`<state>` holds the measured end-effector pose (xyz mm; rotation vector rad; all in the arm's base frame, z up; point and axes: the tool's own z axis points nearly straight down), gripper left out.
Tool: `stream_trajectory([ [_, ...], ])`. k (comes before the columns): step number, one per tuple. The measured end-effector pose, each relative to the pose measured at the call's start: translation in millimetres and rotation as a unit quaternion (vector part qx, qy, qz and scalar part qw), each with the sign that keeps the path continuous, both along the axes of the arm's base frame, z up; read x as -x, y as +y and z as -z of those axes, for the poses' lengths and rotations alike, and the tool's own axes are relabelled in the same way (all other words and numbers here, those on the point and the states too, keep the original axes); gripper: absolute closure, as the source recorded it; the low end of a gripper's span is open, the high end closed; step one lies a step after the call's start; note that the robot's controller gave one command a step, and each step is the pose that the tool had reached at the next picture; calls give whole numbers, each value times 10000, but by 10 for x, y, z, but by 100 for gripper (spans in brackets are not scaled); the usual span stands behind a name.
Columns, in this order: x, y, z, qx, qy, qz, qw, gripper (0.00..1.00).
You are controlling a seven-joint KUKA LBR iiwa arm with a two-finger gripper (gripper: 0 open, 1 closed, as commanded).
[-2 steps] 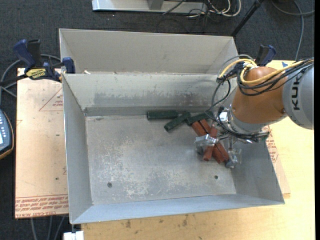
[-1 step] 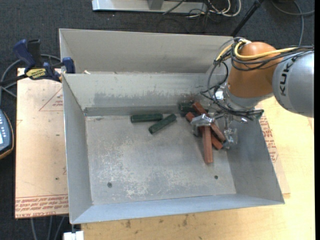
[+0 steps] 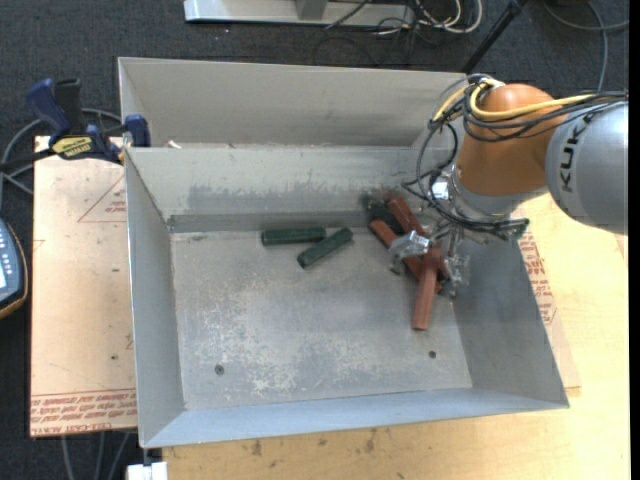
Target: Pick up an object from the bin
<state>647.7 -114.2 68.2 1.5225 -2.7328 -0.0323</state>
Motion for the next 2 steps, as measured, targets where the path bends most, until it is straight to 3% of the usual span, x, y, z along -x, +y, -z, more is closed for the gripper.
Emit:
stream_trajectory([
  [1,22,108,21,63,80,731,9973,100],
  [2,109,113,-1257,63,-163,855,9962,100],
])
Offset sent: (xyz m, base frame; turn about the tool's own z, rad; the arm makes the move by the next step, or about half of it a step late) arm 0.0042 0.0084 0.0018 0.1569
